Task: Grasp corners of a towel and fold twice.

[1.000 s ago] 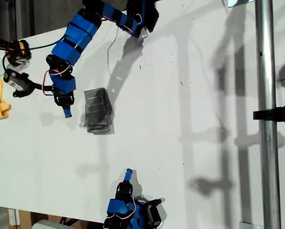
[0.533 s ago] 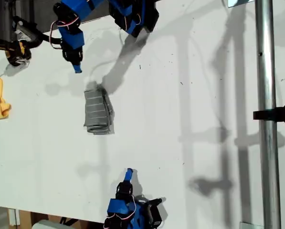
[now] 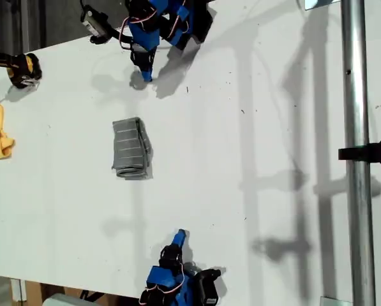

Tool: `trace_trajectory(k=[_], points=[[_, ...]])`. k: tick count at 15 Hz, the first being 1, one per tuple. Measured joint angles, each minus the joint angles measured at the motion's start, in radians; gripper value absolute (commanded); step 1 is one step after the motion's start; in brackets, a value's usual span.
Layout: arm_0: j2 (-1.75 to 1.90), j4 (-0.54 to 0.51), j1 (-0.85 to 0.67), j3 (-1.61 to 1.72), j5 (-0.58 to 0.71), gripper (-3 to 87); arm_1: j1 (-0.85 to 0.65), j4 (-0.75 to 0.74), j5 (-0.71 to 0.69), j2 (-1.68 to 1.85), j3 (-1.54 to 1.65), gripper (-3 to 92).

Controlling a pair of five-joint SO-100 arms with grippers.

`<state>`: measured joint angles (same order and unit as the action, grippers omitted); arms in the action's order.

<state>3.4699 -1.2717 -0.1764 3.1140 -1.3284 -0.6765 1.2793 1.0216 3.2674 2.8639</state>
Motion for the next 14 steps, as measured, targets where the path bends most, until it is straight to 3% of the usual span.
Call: trace_trajectory(k=[4, 7, 10, 14], points=[[0.000, -0.014, 0.000, 0.000, 0.146, 5.0, 0.040, 0.083, 0.121, 0.025, 0.049, 0.6], [0.000, -0.014, 0.002, 0.000, 0.350, 4.9, 0.156, 0.104, 0.126, 0.023, 0.049, 0.6], [0.000, -0.014, 0.000, 0.000, 0.371, 4.9, 0.267, 0.104, 0.126, 0.023, 0.049, 0.6], [0.000, -0.014, 0.000, 0.000, 0.371, 4.9, 0.302, 0.107, 0.126, 0.023, 0.049, 0.6]])
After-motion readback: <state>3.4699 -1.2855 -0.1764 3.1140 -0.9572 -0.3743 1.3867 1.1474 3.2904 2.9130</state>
